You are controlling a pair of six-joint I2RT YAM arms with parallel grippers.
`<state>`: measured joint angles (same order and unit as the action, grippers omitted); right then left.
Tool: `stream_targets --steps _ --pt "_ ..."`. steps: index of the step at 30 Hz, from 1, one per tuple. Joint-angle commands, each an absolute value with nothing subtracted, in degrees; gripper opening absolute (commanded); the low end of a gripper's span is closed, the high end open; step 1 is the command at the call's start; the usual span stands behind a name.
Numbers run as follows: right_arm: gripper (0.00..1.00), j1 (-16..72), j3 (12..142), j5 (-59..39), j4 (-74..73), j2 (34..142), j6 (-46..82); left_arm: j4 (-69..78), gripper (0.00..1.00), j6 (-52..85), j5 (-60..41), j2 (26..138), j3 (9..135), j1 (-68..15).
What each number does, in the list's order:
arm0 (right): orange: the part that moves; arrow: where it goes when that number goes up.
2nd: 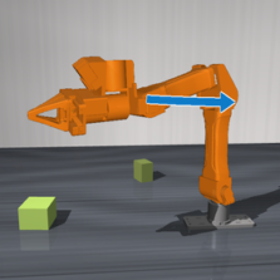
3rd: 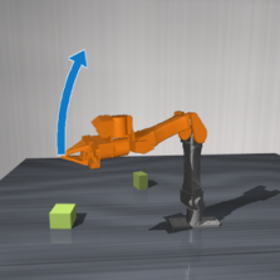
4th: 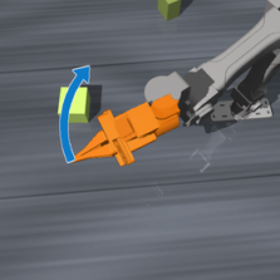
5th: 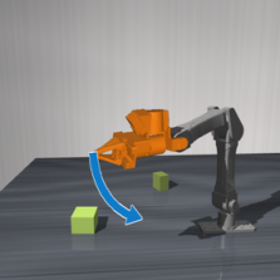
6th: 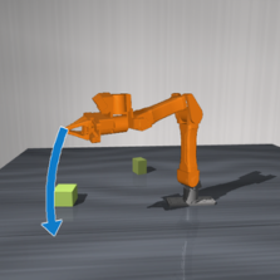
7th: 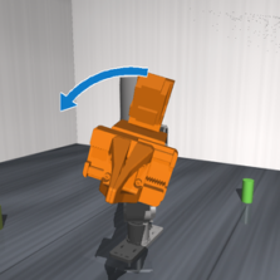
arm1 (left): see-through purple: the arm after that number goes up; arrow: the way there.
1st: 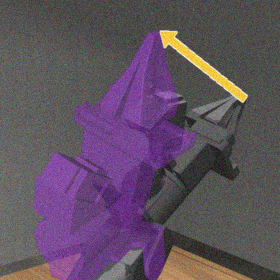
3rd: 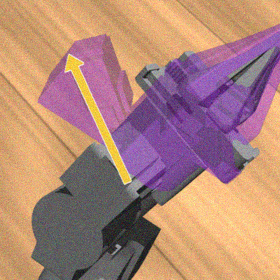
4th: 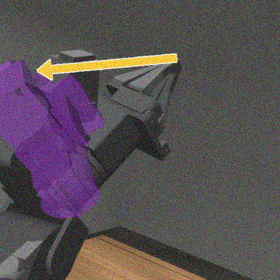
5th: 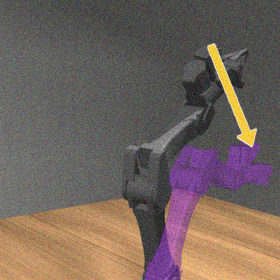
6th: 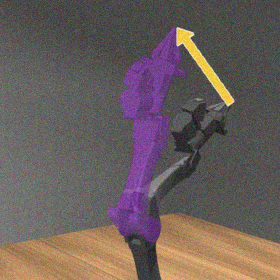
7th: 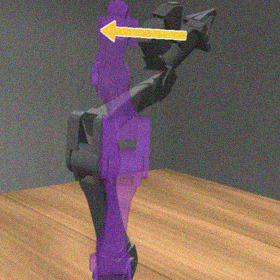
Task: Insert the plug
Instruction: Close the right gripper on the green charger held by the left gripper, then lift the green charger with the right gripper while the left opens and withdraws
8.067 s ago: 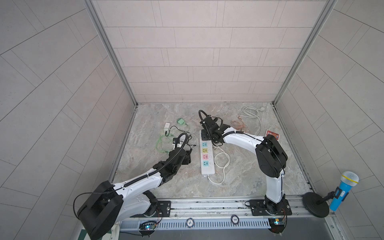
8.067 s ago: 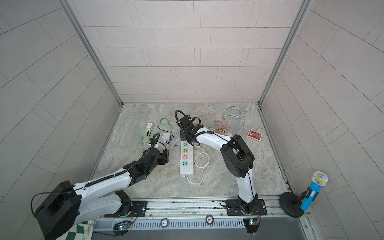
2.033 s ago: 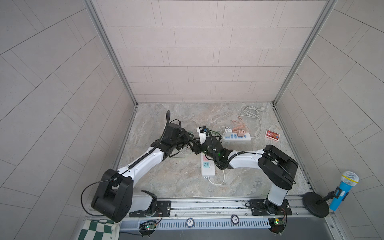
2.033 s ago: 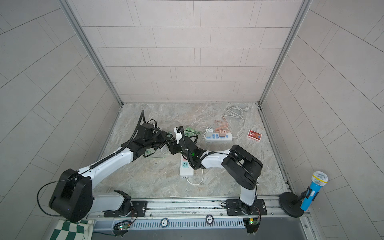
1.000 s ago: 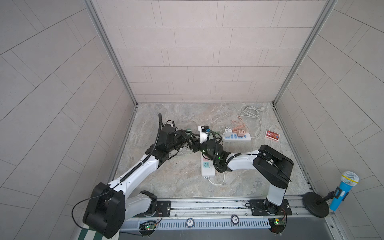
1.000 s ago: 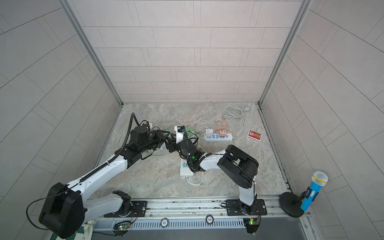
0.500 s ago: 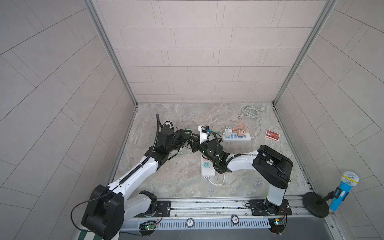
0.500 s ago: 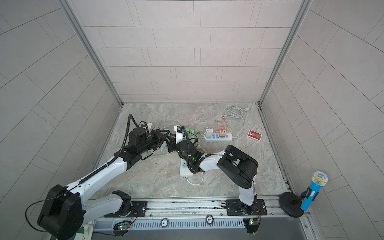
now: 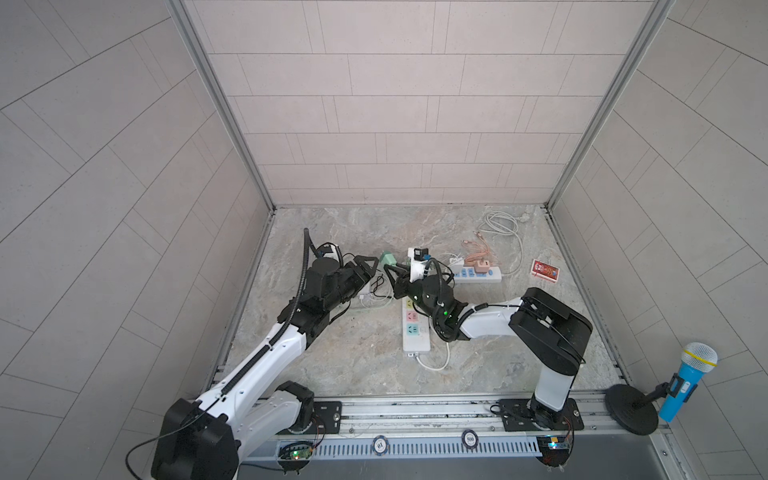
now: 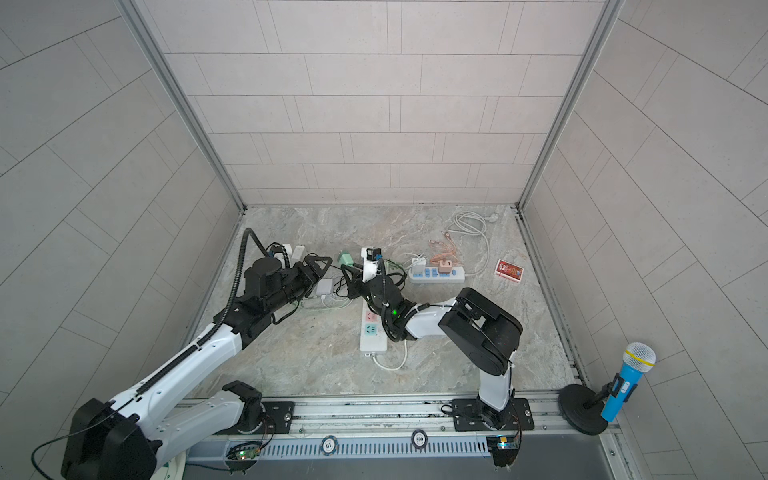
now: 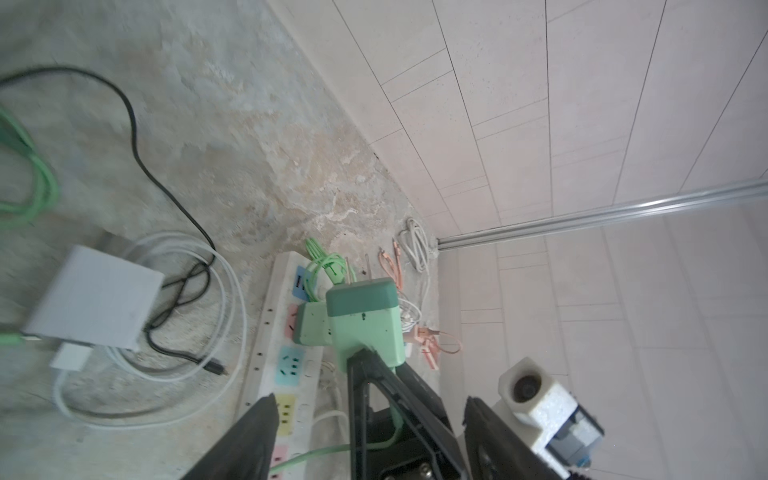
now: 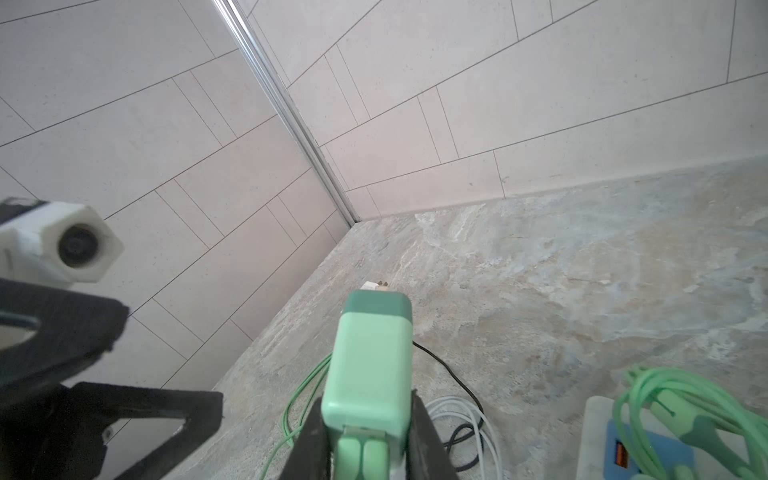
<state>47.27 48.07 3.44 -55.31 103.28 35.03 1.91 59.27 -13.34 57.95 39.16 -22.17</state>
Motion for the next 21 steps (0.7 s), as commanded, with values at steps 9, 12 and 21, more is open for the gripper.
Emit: stream_targets --steps 9,12,21 --pt "0.08 43.64 59.01 -14.78 -5.11 89.28 30.15 14.71 0.9 14.63 -9.09 62.58 38.56 -21.8" --pt "0.08 43.55 60.82 -14.0 3.46 86.75 27.44 17.42 1.0 5.37 -17.36 67.81 38.66 -22.41" --pt "0.08 43.27 65.02 -13.48 16.86 85.42 22.96 29.3 1.0 -7.09 -21.6 66.94 30.41 -25.97"
